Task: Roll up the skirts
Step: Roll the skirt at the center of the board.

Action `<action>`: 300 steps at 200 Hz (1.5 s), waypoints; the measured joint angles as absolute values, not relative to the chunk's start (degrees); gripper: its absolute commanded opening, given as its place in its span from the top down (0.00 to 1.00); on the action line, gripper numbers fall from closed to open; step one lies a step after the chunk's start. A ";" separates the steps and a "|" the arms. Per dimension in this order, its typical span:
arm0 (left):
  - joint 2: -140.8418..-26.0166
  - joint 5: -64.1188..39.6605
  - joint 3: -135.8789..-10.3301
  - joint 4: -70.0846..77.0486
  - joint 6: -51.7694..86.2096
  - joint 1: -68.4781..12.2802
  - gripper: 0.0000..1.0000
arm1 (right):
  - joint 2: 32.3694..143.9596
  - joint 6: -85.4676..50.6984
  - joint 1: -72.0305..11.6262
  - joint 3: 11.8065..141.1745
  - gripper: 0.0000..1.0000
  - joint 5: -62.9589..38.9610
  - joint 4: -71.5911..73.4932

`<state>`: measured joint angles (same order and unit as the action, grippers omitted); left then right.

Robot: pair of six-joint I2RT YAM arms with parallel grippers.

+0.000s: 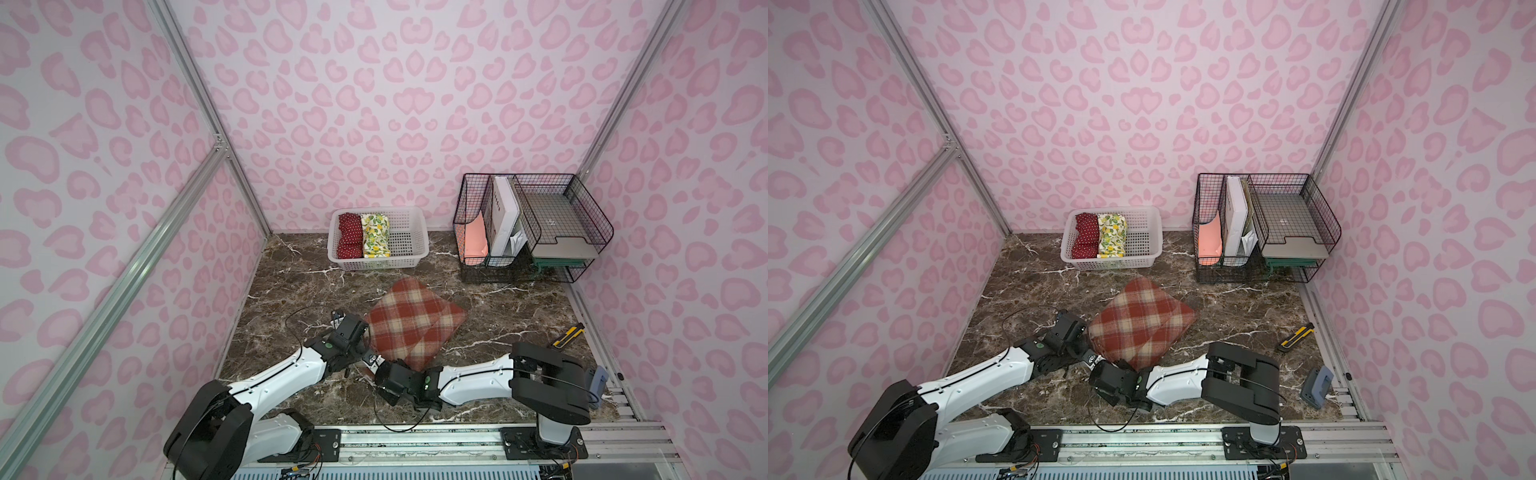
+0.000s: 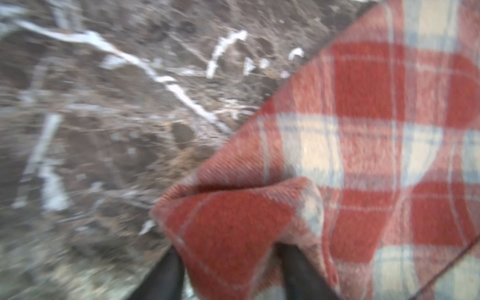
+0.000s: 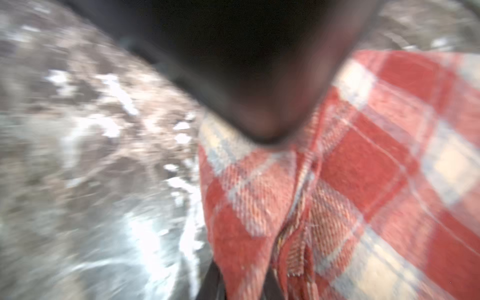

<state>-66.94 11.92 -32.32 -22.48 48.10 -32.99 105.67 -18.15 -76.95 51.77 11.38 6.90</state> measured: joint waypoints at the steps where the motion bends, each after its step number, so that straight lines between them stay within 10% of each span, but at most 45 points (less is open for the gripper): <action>1: -66.46 12.16 -32.42 -23.00 47.86 -32.77 0.02 | 105.56 -18.20 -76.86 51.72 1.00 10.85 6.90; 130: -33.63 8.38 -27.33 -35.92 48.53 -29.78 0.04 | 107.57 -36.34 -52.05 47.07 1.00 -53.19 16.73; 300: -47.99 8.58 -21.65 -16.01 63.31 -39.27 0.02 | 116.40 -42.06 -44.73 48.25 0.99 -63.83 23.59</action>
<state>-47.99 8.58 -21.65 -16.01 63.31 -39.27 116.40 -42.06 -44.73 48.25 -63.83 23.59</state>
